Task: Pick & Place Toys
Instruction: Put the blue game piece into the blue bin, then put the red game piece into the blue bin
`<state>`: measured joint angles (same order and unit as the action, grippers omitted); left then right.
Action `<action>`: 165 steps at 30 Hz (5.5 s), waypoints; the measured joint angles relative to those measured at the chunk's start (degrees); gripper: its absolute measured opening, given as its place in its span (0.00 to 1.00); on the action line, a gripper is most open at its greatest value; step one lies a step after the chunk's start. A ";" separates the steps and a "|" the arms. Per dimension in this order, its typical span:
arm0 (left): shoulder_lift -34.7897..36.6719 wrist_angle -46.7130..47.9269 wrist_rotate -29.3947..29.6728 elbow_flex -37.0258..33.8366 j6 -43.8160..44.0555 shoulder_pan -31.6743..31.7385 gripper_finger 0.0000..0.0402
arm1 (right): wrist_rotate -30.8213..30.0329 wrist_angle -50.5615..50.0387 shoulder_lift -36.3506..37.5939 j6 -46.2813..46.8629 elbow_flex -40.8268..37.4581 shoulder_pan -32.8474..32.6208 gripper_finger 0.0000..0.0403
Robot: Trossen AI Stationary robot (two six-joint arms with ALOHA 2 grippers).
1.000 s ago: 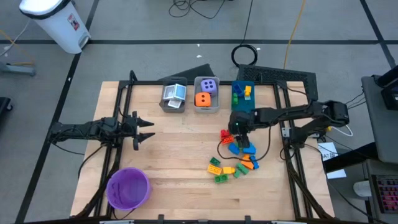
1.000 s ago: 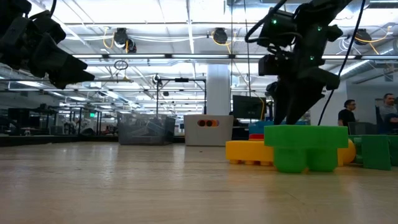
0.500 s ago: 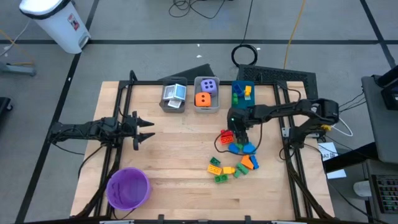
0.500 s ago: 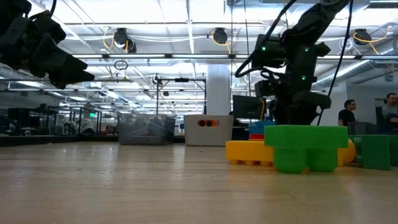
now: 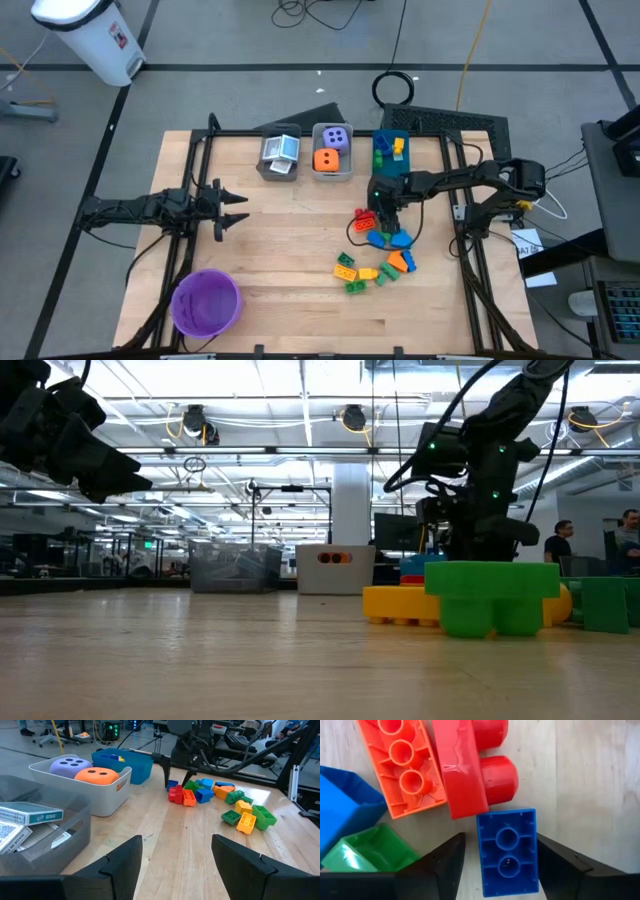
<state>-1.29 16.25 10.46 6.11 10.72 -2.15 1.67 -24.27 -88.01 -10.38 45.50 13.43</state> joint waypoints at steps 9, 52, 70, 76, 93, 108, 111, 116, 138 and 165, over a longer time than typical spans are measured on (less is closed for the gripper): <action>0.00 0.00 0.02 0.00 0.00 0.00 0.61 | -0.36 -1.01 2.80 2.18 -0.07 0.00 0.35; -0.01 0.00 0.02 0.00 0.00 -0.02 0.61 | -6.79 16.11 10.12 20.24 -4.26 27.58 0.38; -0.01 -0.02 0.02 0.00 0.00 0.00 0.61 | -7.61 19.85 5.24 18.24 -4.31 27.49 0.49; -0.01 -0.02 0.02 0.00 0.00 0.00 0.61 | -7.45 20.14 8.90 16.85 -4.28 27.28 0.57; 0.00 0.00 0.02 0.00 0.00 -0.02 0.61 | 10.57 34.00 17.27 15.39 -4.26 3.89 0.67; 0.00 0.00 0.02 0.00 0.00 0.00 0.61 | 4.93 22.08 15.88 13.97 5.05 -10.11 0.73; 0.01 0.00 0.02 0.00 0.00 0.00 0.61 | 4.11 15.21 13.36 12.36 6.93 -9.65 0.72; 0.00 0.03 0.02 0.00 0.00 -0.01 0.61 | 4.09 12.48 8.23 8.27 5.75 -8.98 0.69; 0.01 -0.02 0.02 0.00 0.00 -0.01 0.61 | -10.71 12.80 -2.02 6.63 4.26 -3.17 0.63; 0.01 0.00 0.02 0.00 0.00 0.00 0.61 | -4.64 11.14 -5.43 14.52 4.21 -0.31 0.77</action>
<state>-1.28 16.25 10.48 6.11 10.72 -2.16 -2.97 -13.12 -93.44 4.14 49.70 13.13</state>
